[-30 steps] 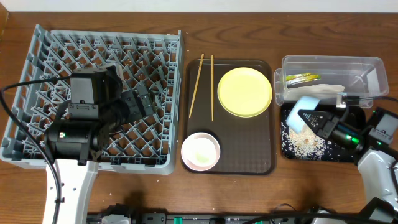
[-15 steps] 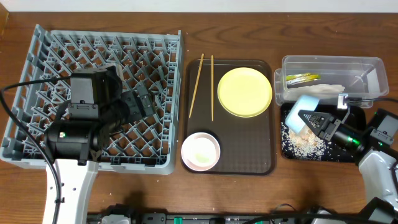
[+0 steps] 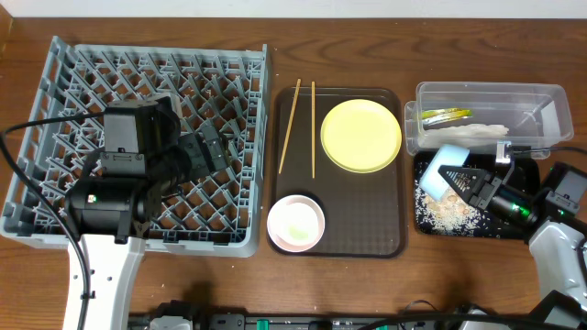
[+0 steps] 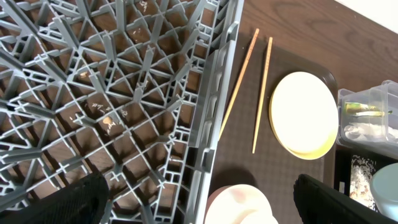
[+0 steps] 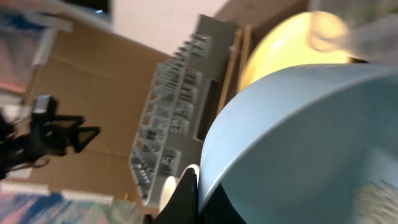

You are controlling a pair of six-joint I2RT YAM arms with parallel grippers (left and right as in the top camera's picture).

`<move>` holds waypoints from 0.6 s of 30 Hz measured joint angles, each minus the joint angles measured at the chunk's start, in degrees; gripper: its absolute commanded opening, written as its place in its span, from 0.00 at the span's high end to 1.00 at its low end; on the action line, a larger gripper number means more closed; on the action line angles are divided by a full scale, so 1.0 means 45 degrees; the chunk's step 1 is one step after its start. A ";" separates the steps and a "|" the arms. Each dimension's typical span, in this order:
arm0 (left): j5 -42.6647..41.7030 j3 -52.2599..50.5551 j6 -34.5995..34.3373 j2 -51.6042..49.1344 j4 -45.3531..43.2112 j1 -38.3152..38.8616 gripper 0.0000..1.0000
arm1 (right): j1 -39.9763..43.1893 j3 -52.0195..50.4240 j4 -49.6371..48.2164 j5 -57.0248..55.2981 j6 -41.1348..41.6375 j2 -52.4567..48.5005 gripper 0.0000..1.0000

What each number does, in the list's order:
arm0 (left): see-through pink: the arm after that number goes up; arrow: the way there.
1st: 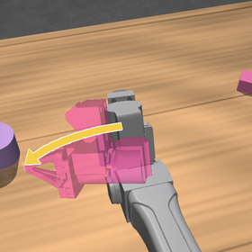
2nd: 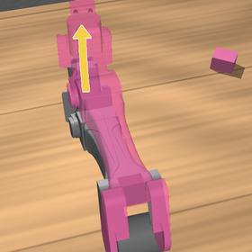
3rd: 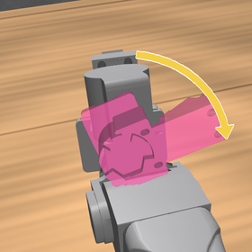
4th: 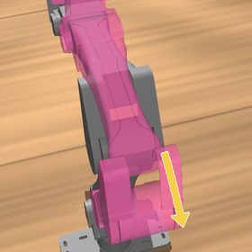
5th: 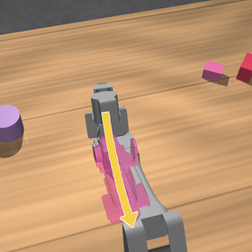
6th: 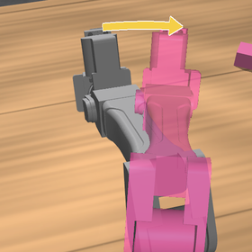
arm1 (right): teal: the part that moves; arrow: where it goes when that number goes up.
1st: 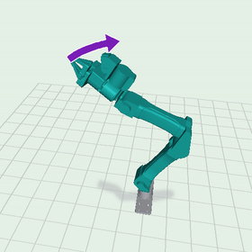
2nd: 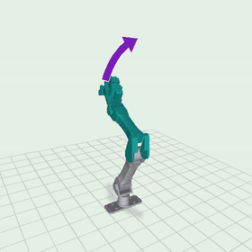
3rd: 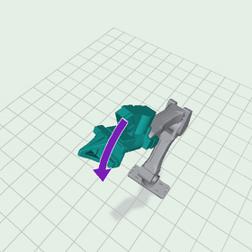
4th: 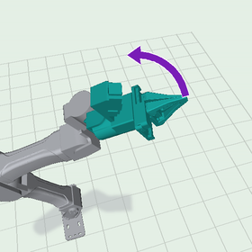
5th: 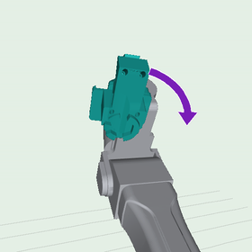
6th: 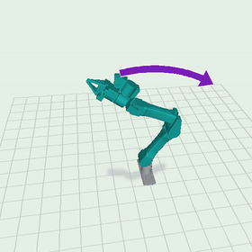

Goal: Sort waste into correct bins and load items into the dishwasher
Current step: 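Carry the blue bowl over the black tray and tip out the rice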

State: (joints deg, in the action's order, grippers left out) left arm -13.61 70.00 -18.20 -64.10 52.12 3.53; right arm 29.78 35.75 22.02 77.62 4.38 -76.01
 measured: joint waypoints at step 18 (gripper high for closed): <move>0.0000 0.0000 0.0000 0.0000 0.0010 0.0000 0.02 | -0.0015 -0.0029 -0.1515 0.0549 0.1175 0.0092 0.99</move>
State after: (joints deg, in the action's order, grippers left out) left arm -13.61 70.00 -18.20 -64.10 52.16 3.53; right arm 29.71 35.62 15.20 80.09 9.67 -75.59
